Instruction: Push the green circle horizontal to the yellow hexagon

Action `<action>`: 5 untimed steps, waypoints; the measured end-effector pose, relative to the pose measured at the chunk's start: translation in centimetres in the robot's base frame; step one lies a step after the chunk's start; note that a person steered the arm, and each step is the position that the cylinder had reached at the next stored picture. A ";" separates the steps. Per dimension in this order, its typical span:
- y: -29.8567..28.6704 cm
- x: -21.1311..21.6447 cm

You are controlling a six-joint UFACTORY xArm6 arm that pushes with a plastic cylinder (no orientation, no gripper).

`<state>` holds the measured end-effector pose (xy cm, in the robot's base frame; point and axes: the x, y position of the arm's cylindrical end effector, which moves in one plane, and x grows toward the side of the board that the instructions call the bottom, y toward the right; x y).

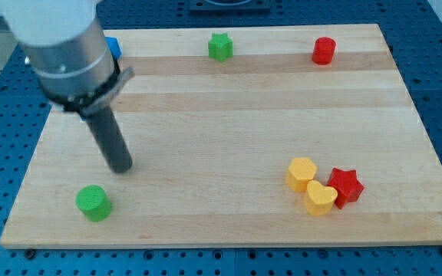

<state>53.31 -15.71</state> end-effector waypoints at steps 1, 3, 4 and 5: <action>4.1 7.1; -5.6 8.5; -3.5 5.1; 3.2 4.4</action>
<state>57.67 -12.53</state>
